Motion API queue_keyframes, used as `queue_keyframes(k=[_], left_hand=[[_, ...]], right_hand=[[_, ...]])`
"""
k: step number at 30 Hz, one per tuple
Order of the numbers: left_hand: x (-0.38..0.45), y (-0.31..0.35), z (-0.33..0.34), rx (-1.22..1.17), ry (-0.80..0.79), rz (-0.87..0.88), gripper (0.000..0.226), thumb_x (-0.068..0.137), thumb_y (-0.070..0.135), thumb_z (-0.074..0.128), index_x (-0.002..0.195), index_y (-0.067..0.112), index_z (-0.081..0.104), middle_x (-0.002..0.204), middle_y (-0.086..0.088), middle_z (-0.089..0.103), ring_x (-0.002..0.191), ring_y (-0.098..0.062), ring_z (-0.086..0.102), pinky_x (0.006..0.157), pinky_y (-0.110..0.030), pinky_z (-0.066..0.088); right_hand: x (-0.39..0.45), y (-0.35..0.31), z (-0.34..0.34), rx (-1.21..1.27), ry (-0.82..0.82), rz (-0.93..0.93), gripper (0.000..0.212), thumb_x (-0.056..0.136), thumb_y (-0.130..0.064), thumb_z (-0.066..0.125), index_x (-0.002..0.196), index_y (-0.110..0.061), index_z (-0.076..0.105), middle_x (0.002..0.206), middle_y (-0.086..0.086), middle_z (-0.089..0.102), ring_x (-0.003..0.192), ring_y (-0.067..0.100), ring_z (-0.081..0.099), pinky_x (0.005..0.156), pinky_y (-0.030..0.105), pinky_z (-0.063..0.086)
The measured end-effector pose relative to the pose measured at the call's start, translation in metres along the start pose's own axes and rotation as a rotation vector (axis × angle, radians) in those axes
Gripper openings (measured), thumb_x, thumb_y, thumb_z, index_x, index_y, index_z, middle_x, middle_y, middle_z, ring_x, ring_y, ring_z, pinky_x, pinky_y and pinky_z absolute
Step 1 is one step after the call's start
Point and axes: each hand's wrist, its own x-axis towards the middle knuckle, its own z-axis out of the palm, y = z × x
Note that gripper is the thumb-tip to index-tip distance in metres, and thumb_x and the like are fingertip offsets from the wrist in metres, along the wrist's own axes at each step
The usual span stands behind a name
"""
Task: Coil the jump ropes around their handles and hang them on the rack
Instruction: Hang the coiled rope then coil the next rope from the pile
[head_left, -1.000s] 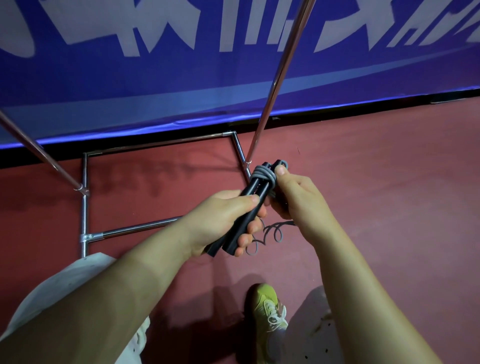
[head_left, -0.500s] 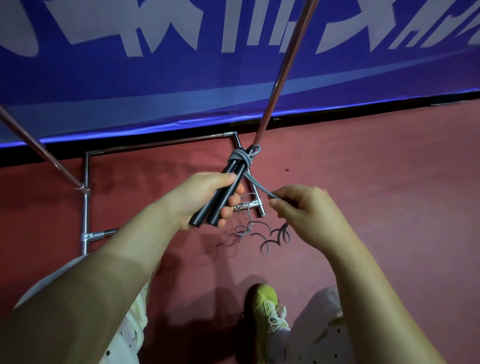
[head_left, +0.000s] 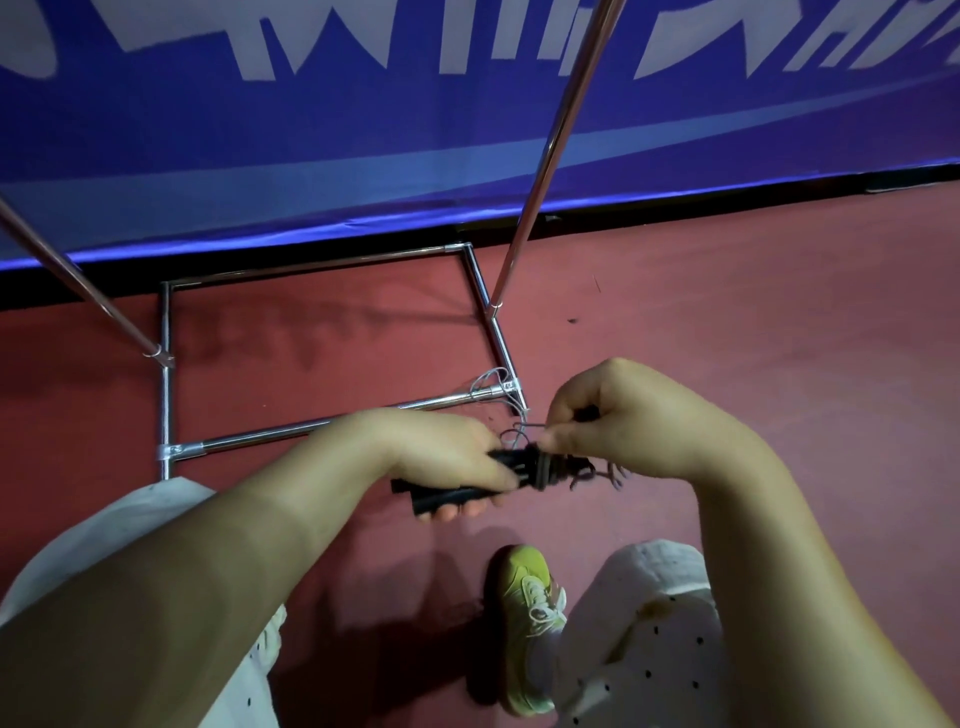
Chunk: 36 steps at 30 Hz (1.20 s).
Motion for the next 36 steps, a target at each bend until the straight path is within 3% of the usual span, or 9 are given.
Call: queue_keyframes(k=[2, 9, 13, 15, 17, 22, 28, 32, 36], left_hand=[[-0.003, 0.002, 0.004, 0.057, -0.106, 0.018, 0.020, 0.099, 0.026, 0.047, 0.084, 0.015, 0.056, 0.065, 0.001, 0.055, 0.049, -0.013, 0.050, 0.046, -0.023, 0.047], [-0.019, 0.007, 0.008, -0.018, -0.397, 0.219, 0.012, 0.092, 0.026, 0.053, 0.089, 0.016, 0.056, 0.063, 0.008, 0.060, 0.050, -0.009, 0.055, 0.049, -0.021, 0.047], [-0.026, -0.011, -0.021, -0.447, -0.429, 0.446, 0.045, 0.076, 0.047, 0.074, 0.094, 0.009, 0.058, 0.064, 0.001, 0.059, 0.050, -0.012, 0.056, 0.049, -0.023, 0.051], [-0.026, -0.018, -0.028, -0.543, -0.371, 0.505, 0.042, 0.074, 0.049, 0.075, 0.092, 0.012, 0.063, 0.065, -0.001, 0.057, 0.050, -0.014, 0.055, 0.049, -0.024, 0.050], [-0.026, -0.018, -0.029, -0.626, -0.245, 0.503, 0.040, 0.074, 0.044, 0.076, 0.091, 0.010, 0.062, 0.063, -0.002, 0.056, 0.048, -0.014, 0.052, 0.048, -0.024, 0.047], [-0.020, -0.014, -0.027, -0.535, 0.176, 0.368, 0.018, 0.098, 0.024, 0.049, 0.091, 0.008, 0.054, 0.060, -0.002, 0.053, 0.046, -0.014, 0.047, 0.045, -0.023, 0.043], [-0.009, -0.009, -0.023, -0.378, 0.461, 0.269, 0.019, 0.101, 0.022, 0.041, 0.086, 0.012, 0.047, 0.066, -0.003, 0.055, 0.051, -0.017, 0.048, 0.051, -0.028, 0.043], [-0.006, -0.004, -0.024, -0.325, 0.587, 0.262, 0.036, 0.096, 0.043, 0.040, 0.080, 0.012, 0.050, 0.069, -0.006, 0.059, 0.054, -0.022, 0.052, 0.054, -0.034, 0.043], [-0.009, -0.004, -0.029, -0.033, 0.686, 0.250, 0.043, 0.097, 0.040, 0.033, 0.083, 0.003, 0.052, 0.070, -0.003, 0.056, 0.070, -0.023, 0.053, 0.068, -0.034, 0.042]], right_hand=[[0.005, 0.007, 0.000, 0.159, -0.118, 0.023, 0.017, 0.080, -0.021, 0.077, 0.065, -0.016, 0.071, 0.056, 0.002, 0.056, 0.049, 0.013, 0.044, 0.050, 0.027, 0.037], [0.021, 0.028, 0.024, 0.867, -0.536, -0.003, 0.004, 0.071, -0.020, 0.077, 0.071, -0.017, 0.074, 0.048, 0.007, 0.044, 0.036, 0.001, 0.034, 0.037, 0.012, 0.024], [0.025, 0.044, 0.020, 1.299, -0.533, -0.012, 0.045, 0.071, -0.056, 0.075, 0.085, -0.012, 0.072, 0.055, 0.001, 0.052, 0.040, 0.000, 0.038, 0.036, 0.009, 0.030], [0.026, 0.047, 0.017, 1.398, -0.510, -0.041, 0.055, 0.073, -0.062, 0.070, 0.095, -0.011, 0.071, 0.069, 0.001, 0.058, 0.046, 0.002, 0.042, 0.038, 0.009, 0.031], [0.026, 0.041, 0.017, 1.294, -0.374, -0.114, 0.056, 0.072, -0.063, 0.070, 0.098, -0.013, 0.070, 0.073, -0.003, 0.056, 0.049, 0.001, 0.037, 0.041, 0.009, 0.027], [0.028, 0.014, 0.027, 0.574, 0.159, 0.000, 0.032, 0.097, -0.035, 0.052, 0.067, -0.024, 0.055, 0.056, -0.013, 0.041, 0.047, 0.003, 0.030, 0.046, 0.017, 0.027], [0.042, -0.005, 0.045, 0.089, 0.374, 0.191, 0.041, 0.102, -0.039, 0.035, 0.071, -0.016, 0.049, 0.064, -0.003, 0.049, 0.066, 0.020, 0.046, 0.063, 0.034, 0.033], [0.045, -0.005, 0.051, 0.120, 0.456, 0.218, 0.046, 0.102, -0.041, 0.035, 0.066, -0.017, 0.049, 0.062, -0.002, 0.050, 0.062, 0.017, 0.046, 0.060, 0.034, 0.034], [0.044, 0.000, 0.050, 0.604, 0.305, 0.254, 0.053, 0.097, -0.057, 0.035, 0.070, -0.015, 0.053, 0.057, -0.005, 0.047, 0.047, 0.009, 0.037, 0.049, 0.023, 0.029]])
